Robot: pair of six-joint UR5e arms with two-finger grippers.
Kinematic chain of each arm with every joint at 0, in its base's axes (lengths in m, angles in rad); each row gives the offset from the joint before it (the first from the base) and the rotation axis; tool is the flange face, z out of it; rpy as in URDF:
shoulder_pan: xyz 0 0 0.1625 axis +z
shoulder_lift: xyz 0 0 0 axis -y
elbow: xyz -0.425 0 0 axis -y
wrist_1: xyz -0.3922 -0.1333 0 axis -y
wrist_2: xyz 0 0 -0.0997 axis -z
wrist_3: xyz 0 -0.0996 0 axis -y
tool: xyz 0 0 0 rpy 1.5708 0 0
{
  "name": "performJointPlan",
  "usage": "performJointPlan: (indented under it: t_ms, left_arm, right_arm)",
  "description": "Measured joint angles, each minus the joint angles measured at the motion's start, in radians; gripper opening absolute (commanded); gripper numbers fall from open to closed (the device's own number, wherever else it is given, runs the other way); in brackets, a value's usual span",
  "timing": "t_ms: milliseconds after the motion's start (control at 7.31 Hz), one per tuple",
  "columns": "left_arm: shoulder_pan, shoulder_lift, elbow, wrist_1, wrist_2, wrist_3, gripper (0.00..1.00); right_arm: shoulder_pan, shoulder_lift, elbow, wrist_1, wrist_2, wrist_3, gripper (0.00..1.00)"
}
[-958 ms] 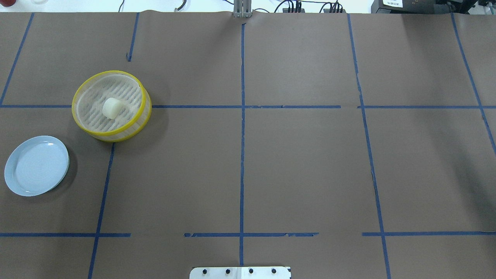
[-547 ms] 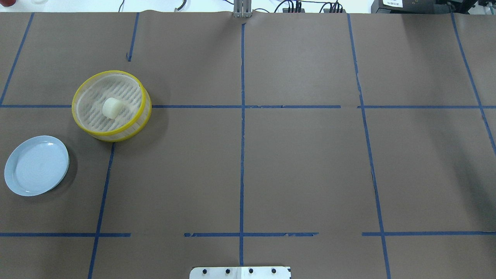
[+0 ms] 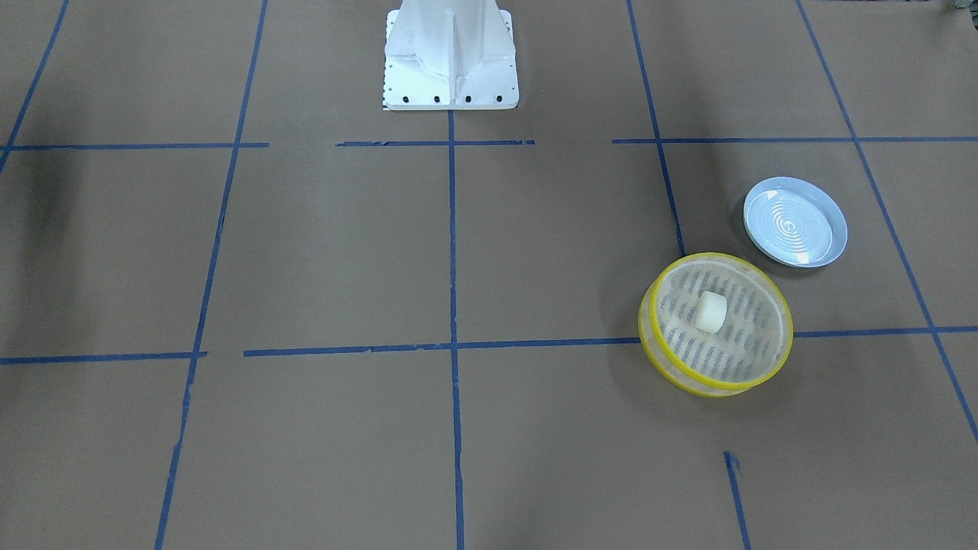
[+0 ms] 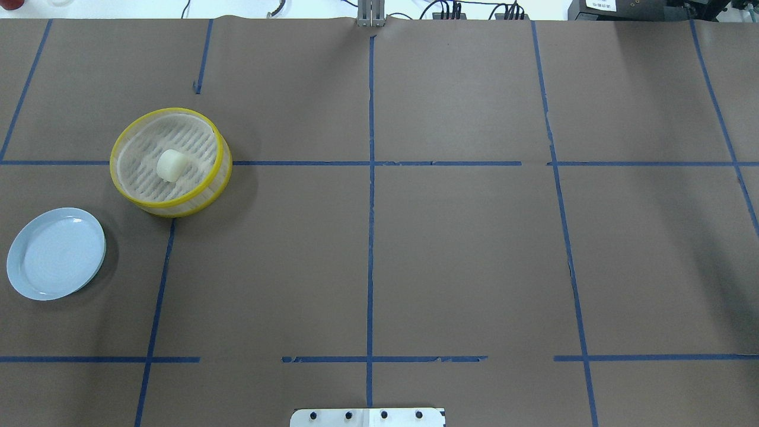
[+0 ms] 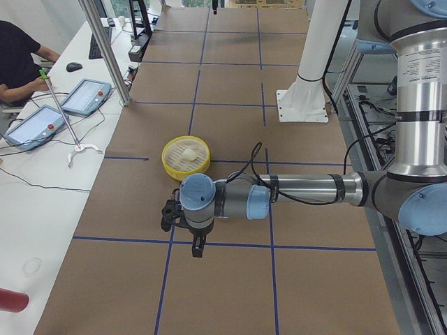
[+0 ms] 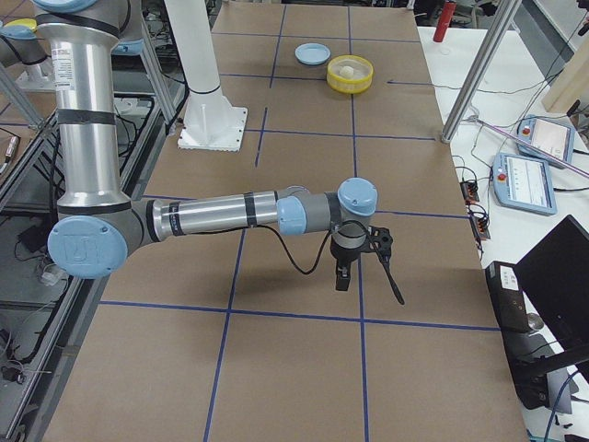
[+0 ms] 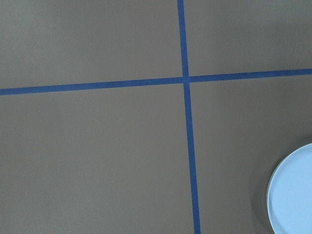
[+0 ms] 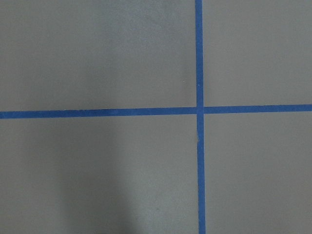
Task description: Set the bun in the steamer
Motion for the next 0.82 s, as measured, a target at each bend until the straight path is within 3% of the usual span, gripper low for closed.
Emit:
performJointPlan:
  t_ms: [821]
  left_arm:
    - [0.001,-0.013,-0.005,-0.001,0.007,0.008,1.00]
  right_arm:
    - [0.000,0.000,0.000,0.000,0.000,0.000,1.00]
